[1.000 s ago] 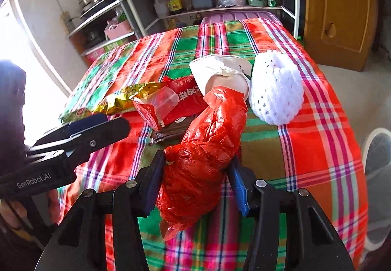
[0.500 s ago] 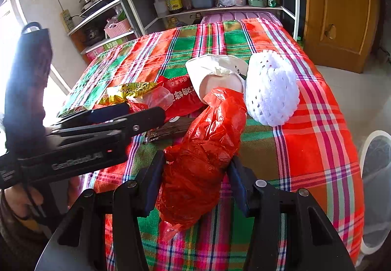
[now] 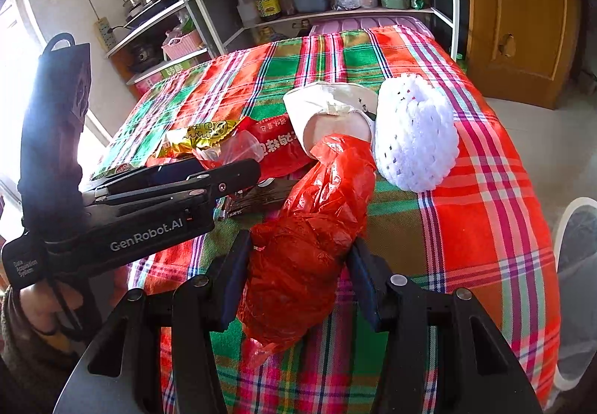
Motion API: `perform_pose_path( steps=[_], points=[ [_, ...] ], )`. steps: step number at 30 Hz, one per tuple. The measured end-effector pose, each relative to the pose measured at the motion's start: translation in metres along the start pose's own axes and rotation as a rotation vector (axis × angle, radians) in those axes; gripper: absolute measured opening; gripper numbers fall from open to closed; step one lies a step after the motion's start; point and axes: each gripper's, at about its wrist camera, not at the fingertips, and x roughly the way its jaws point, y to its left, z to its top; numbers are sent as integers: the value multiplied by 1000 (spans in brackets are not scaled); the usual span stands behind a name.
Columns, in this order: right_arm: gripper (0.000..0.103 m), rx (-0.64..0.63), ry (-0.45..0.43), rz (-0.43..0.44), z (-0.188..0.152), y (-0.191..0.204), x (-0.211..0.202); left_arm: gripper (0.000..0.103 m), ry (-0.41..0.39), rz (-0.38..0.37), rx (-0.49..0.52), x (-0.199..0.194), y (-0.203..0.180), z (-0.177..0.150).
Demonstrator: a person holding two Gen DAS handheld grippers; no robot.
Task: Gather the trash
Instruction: 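Grasp the red plastic bag with the right tool while the left tool grasps the clear cup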
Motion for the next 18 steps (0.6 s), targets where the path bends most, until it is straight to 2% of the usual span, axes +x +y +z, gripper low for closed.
perform_pose_path(
  steps=[1, 4, 18],
  points=[
    [51, 0, -1, 0, 0, 0, 0, 46, 0, 3, 1, 0, 1, 0],
    [51, 2, 0, 2, 0, 0, 0, 43, 0, 10, 2, 0, 2, -1],
    [51, 13, -14, 4, -1, -3, -5, 43, -15, 25, 12, -15, 1, -8]
  ],
)
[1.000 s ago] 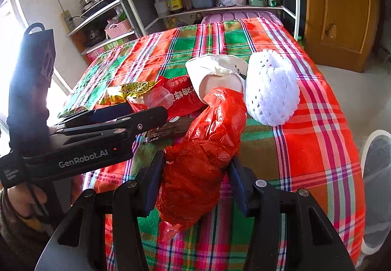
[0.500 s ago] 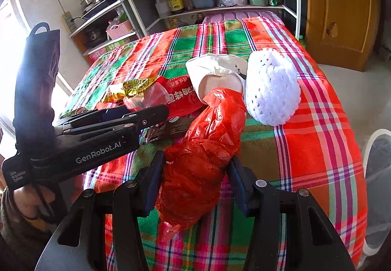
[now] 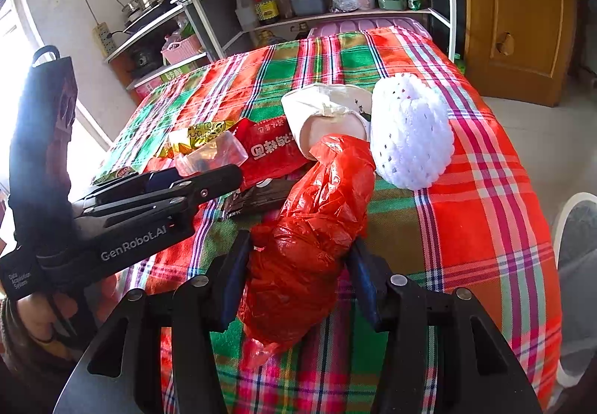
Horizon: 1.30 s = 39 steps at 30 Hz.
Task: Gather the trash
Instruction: 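Grasp the red plastic bag with the right tool while the left tool grasps the clear cup, then carry the red bag and clear cup in both tools over the white bin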
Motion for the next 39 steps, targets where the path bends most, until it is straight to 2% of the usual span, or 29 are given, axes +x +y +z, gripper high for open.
perform_pose_path(
  steps=[12, 19, 28, 39],
  points=[
    [51, -8, -34, -23, -6, -4, -19, 43, -29, 3, 3, -28, -8, -6],
    [51, 18, -92, -28, -10, -15, -49, 43, -60, -12, 27, -50, -25, -5],
    [51, 63, -147, -89, -20, -46, -89, 43, -69, -71, 89, -54, -73, 0],
    [51, 182, -182, -232, -41, -123, -142, 43, -37, -202, 230, -26, -172, 8]
  ],
)
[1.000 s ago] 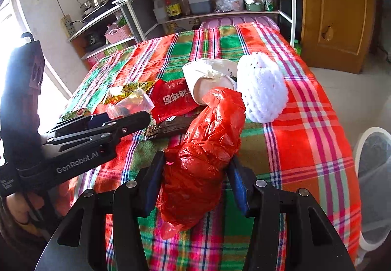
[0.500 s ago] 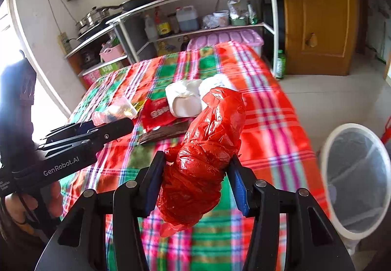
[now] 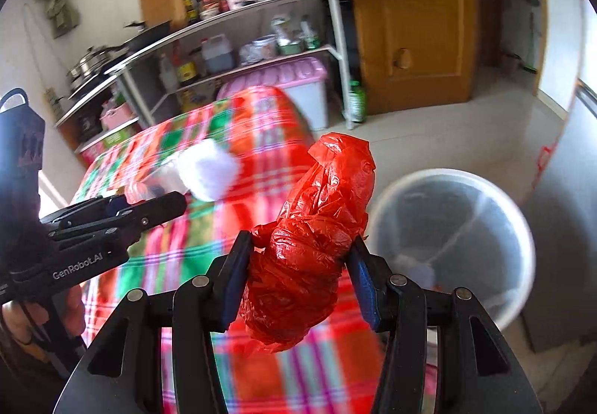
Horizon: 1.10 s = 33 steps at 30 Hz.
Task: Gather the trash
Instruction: 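Carry the red bag and clear cup in both tools over the white bin, then open both tools to drop the red bag and cup into the bin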
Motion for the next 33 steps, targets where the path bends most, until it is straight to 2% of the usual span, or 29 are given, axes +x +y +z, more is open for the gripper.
perform_pose_path(
  steps=[8, 13, 18, 25, 27, 29, 33],
  points=[
    [51, 76, -9, -105, 1, -68, -19, 43, 42, -93, 78, 44, -65, 19],
    [51, 114, 29, -150, -3, -107, -13, 43, 83, -141, 114, 72, -99, 25],
    [51, 139, 72, -170, -10, -136, -2, 43, 123, -148, 150, 99, -126, 27],
    [52, 140, 110, -178, -14, -159, 17, 43, 179, -150, 132, 131, -134, 28],
    [54, 141, 124, -187, -16, -163, 22, 47, 193, -140, 131, 136, -135, 26],
    [61, 138, 130, -198, -18, -165, 25, 63, 200, -137, 132, 140, -136, 24],
    [65, 160, 116, -203, -20, -169, 25, 66, 207, -147, 121, 144, -137, 22]
  ],
)
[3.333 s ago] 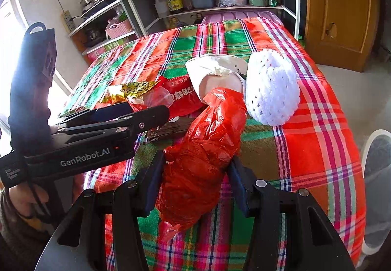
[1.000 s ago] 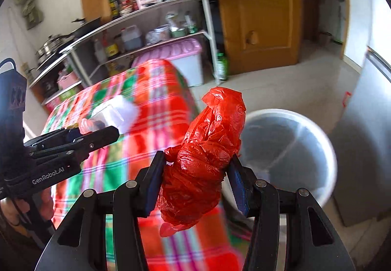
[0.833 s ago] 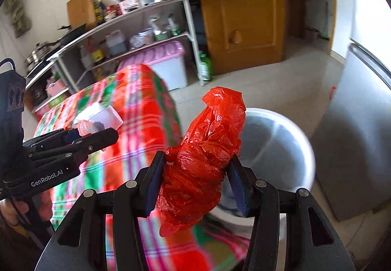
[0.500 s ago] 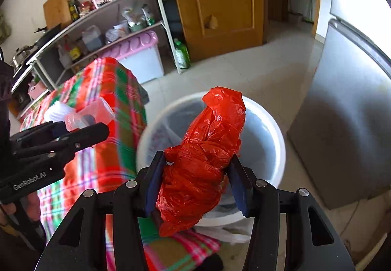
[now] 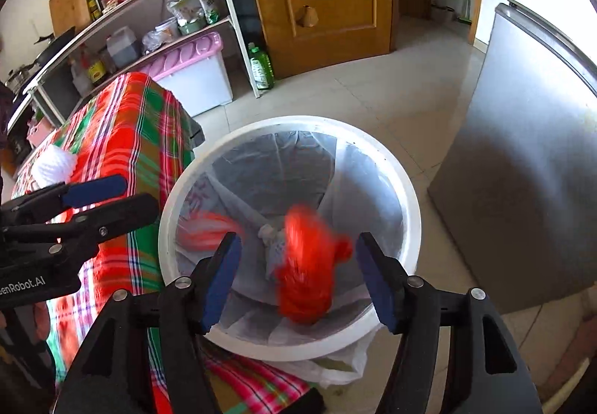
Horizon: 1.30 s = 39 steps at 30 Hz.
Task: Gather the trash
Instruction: 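Open both tools to drop the red bag and cup into the bin, then move both tools back over the white foam net and gold wrappers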
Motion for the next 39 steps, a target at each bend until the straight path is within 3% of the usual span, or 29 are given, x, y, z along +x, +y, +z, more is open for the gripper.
perform_pose_path(
  steps=[15, 23, 39],
  points=[
    [65, 23, -36, -23, -1, 7, -16, 66, -51, 8, -14, -30, 10, -8],
    [65, 48, -94, 22, -3, 23, -35, 66, -93, 37, -53, -63, 33, -21],
    [65, -97, -139, 180, 0, 122, -40, 67, -206, 155, -192, -144, 115, -68]
  ],
)
